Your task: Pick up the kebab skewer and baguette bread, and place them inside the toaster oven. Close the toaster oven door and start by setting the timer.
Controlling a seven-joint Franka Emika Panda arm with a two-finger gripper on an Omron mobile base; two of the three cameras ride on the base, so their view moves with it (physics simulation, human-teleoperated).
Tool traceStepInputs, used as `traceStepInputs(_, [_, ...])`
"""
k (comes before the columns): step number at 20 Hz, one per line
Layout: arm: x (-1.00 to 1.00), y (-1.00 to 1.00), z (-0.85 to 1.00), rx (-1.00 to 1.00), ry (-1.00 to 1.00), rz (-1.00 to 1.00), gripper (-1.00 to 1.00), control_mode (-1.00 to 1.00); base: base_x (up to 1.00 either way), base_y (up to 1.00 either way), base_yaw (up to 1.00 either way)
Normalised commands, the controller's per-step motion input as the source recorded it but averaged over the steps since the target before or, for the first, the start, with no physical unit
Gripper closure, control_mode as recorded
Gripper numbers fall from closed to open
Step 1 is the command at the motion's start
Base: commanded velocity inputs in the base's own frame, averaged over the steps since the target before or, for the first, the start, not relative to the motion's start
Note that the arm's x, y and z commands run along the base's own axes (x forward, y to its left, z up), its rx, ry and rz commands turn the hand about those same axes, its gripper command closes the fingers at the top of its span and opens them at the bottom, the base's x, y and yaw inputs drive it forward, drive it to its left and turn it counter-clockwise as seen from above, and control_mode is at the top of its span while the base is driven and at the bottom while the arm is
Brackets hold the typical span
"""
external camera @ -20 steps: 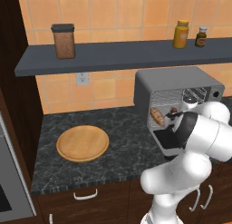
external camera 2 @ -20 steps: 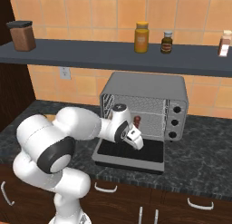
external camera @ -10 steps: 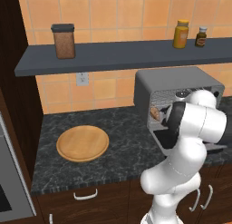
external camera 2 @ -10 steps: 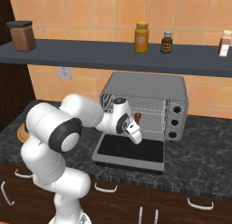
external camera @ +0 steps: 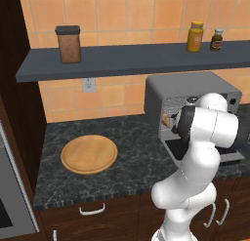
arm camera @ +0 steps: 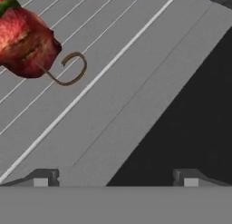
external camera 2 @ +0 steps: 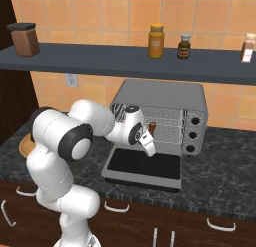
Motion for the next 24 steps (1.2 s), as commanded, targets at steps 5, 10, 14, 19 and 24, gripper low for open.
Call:
traceStepInputs(5, [-0.72,-0.02,0.05,0.02,-0.05,0.00,-1.00,-1.00,0.00,0.00,0.00])
traceStepInputs(10, [-1.00,-0.02,0.22,0.03,-0.04,0.08,-1.00,-1.00,0.00,0.00,0.00])
traceStepInputs(14, [-1.00,0.11,0.22,0.00,0.00,0.24,-1.00,-1.00,0.00,0.00,0.00])
traceStepInputs(19, [-1.00,0.38,0.01,0.00,0.01,0.21,-1.00,-1.00,0.00,0.00,0.00])
traceStepInputs(24, [-0.94,0.73,0.00,0.00,0.05,0.17,-1.00,-1.00,0.00,0.00,0.00])
